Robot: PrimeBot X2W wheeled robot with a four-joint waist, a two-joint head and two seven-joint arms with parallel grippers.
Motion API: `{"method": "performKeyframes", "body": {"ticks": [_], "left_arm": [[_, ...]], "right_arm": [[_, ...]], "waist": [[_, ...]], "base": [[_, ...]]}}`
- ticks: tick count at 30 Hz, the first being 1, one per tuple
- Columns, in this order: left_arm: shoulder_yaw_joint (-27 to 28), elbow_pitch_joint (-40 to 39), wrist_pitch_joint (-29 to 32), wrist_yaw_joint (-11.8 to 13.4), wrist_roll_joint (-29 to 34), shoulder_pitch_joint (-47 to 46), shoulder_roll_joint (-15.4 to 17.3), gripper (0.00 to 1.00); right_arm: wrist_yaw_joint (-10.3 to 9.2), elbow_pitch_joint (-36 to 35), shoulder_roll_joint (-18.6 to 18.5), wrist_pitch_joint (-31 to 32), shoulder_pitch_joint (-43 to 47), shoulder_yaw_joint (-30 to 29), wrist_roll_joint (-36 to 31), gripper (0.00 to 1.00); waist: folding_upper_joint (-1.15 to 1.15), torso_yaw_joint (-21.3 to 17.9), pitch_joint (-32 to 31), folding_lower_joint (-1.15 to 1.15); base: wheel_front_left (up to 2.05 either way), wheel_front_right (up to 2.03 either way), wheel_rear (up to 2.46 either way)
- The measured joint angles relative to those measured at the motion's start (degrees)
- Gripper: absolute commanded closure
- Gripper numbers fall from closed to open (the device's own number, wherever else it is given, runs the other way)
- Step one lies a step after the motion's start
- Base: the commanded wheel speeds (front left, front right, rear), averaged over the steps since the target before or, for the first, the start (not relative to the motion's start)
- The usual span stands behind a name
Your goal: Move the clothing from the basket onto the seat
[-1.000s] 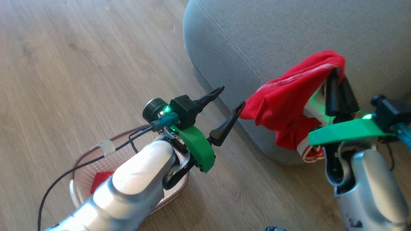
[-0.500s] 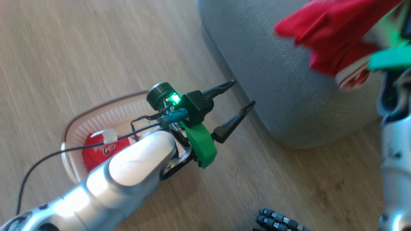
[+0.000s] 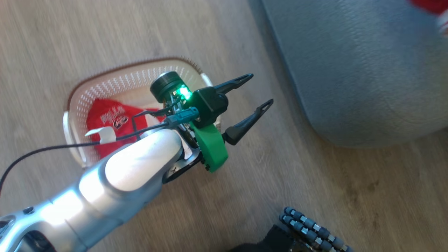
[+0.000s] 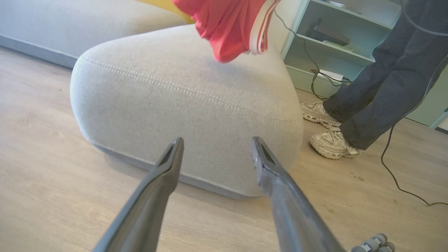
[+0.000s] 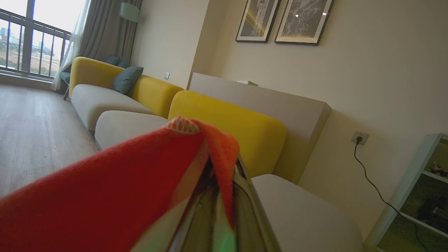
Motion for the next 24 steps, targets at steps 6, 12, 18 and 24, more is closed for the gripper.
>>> {"method": "performKeyframes", "body": {"ticks": [6,12,18,24], "left_arm": [[-0.8,-0.8,0.1,0.0,0.0,-0.3,1.4,0.00],[-0.8,-1.7,0.1,0.0,0.0,-0.3,3.6,0.00],[-0.9,-2.5,0.0,0.0,0.0,-0.3,4.2,0.00],[-0.5,-2.6,0.0,0.0,0.0,-0.3,4.1,0.00]], "right_arm": [[0.01,2.9,-3.4,1.8,-9.2,-7.4,-5.7,1.00],[0.01,3.4,-5.7,3.3,-15.5,-15.0,-8.5,1.00],[0.01,1.7,-5.4,5.9,-16.9,-20.2,-10.7,1.00],[0.01,1.5,-0.4,7.6,-14.3,-24.9,-13.3,1.00]], "waist": [[0.00,2.9,4.2,-0.01],[0.00,6.4,8.8,-0.02],[0.00,8.7,12.2,-0.02],[0.00,10.3,14.0,-0.01]], "base": [[0.00,0.00,0.00],[0.00,0.00,0.00],[0.00,0.00,0.00],[0.00,0.00,0.00]]}}
